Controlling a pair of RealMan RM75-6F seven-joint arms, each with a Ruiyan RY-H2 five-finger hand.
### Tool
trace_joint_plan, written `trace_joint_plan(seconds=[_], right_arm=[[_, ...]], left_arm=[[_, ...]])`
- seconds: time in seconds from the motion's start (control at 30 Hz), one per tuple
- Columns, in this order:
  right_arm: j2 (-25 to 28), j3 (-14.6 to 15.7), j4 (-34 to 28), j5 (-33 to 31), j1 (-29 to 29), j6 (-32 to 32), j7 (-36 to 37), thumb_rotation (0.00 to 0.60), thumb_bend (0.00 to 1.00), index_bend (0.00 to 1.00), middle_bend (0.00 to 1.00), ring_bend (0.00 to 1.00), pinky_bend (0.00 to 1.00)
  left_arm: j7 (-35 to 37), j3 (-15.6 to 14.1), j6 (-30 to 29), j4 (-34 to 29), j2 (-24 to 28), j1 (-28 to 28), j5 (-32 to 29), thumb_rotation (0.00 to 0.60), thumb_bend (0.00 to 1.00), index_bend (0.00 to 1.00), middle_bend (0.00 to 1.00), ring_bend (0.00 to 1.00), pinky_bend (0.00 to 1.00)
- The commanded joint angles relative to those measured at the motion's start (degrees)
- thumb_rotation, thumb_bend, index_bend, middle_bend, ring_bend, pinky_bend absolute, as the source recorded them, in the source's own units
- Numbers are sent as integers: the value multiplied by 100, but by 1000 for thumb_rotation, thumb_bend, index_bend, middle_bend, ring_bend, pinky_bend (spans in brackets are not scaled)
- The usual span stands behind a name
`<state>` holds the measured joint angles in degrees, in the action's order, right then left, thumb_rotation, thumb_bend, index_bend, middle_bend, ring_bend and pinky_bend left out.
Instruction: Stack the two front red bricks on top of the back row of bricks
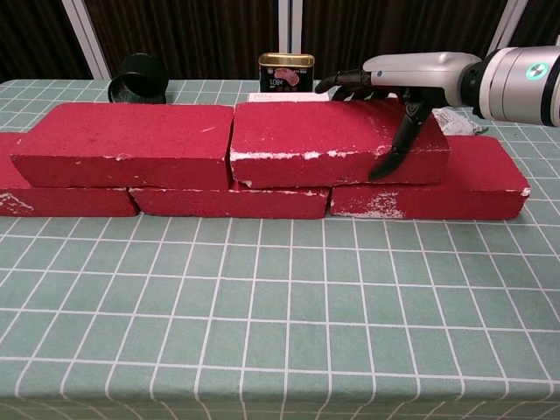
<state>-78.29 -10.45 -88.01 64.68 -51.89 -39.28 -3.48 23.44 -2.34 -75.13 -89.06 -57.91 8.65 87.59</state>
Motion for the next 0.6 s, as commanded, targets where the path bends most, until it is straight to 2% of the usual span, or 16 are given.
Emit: trace_joint_plan(seconds=[0.03, 0.6], right_arm=[[-9, 8, -13, -51, -14, -10, -45, 600, 0, 52, 260, 193, 258], [-18, 52, -104, -374, -80, -75, -299, 600, 0, 50, 257, 190, 258]], left_arm=[[22, -5, 2, 20, -8, -1, 6, 600, 9, 54, 0, 0, 0], [109, -21, -2, 84, -12, -8, 22, 600, 9, 54, 0, 0, 0]])
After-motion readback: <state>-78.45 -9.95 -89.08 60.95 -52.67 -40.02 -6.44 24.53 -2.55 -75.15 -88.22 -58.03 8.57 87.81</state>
